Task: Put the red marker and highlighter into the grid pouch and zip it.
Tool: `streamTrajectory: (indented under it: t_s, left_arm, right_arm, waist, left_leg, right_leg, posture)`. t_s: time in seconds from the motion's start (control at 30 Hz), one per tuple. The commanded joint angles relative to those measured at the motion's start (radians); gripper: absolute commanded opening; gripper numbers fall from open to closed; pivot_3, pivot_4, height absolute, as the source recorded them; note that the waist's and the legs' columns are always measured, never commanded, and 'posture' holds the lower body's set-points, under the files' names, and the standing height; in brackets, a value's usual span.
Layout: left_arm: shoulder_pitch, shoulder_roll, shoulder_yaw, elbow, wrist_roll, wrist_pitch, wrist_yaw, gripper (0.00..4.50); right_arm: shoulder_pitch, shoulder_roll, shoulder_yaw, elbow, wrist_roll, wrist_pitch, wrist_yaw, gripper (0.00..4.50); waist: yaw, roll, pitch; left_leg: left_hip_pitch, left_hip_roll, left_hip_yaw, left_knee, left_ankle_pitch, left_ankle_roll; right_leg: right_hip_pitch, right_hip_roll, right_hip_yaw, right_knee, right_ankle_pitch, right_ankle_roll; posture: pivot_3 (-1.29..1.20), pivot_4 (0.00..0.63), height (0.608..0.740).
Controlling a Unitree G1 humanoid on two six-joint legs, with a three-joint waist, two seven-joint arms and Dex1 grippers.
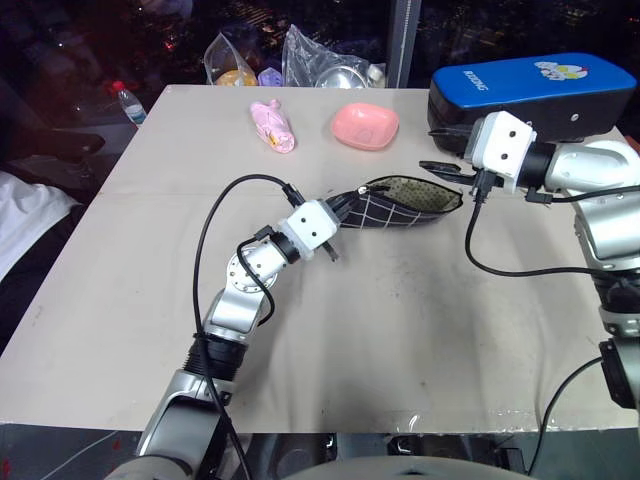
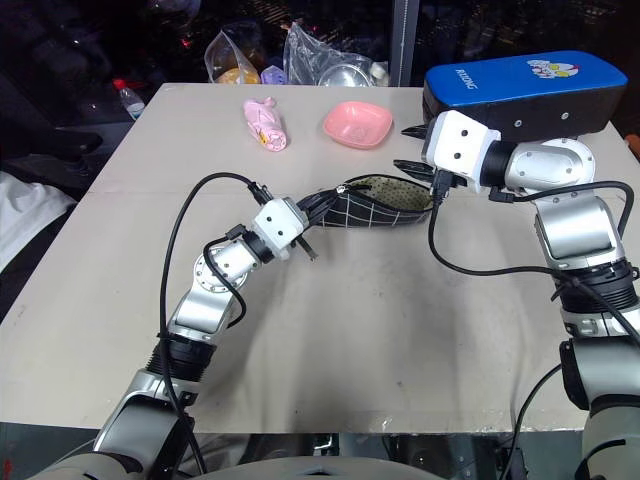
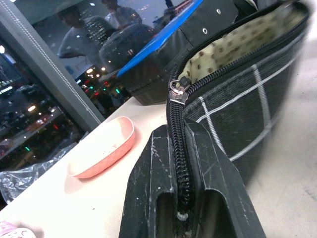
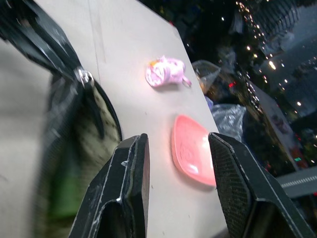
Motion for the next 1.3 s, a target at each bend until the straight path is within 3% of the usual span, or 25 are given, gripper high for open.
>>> streamTrajectory:
  t_s: [0.03,0.3,0.6,0.87,1.3]
  left_arm:
    - [0.002,0.010,0.002,-0.047,0.016,-0.036,0.004,0.00]
    - [0.070,0.019,-0.031,-0.074,0.022,-0.029,-0.035,0.00]
    - [0.077,0.012,-0.045,-0.076,0.031,-0.020,-0.037,0.00]
    - [0.074,0.005,-0.044,-0.072,0.030,-0.018,-0.036,0.00]
    - [0.072,0.007,-0.044,-0.068,0.037,-0.022,-0.041,0.00]
  right_arm:
    - [0.023,0.023,0.011,-0.063,-0.003,0.006,-0.017,1.88]
    - [0.125,0.048,0.085,-0.062,-0.148,-0.054,-0.100,1.88]
    - [0.188,0.081,0.105,-0.142,-0.178,0.027,-0.117,1.88]
    - [0.213,0.074,0.099,-0.184,-0.180,0.047,-0.114,1.88]
    - [0.160,0.112,0.149,-0.040,-0.282,-0.062,-0.163,1.88]
  waist:
    - [0.000,0.000,0.000]
    - [0.000,0.000,0.000]
    - [-0.001,0.000,0.000]
    - [0.000,0.000,0.000]
    - [-0.003,0.000,0.000]
  left_leg:
    - [0.000,0.000,0.000,0.000,0.000,0.000]
    - [0.000,0.000,0.000,0.000,0.000,0.000]
    - [0.000,0.000,0.000,0.000,0.000,0.000]
    - [0.000,0.000,0.000,0.000,0.000,0.000]
    - [0.000,-0.001,0.000,0.000,0.000,0.000]
  right_leg:
    - [0.000,0.000,0.000,0.000,0.000,0.000]
    - [0.000,0.000,0.000,0.000,0.000,0.000]
    - [0.000,0.000,0.000,0.000,0.000,0.000]
    - [0.000,0.000,0.000,0.000,0.000,0.000]
    - [0.000,0.000,0.000,0.000,0.000,0.000]
  posture:
    - [0.00,0.150,0.740]
    - [0.00,0.150,0.740]
    - [0.00,0.150,0.740]
    - [0.00,0.150,0.740]
    - [0.00,0.150,0.740]
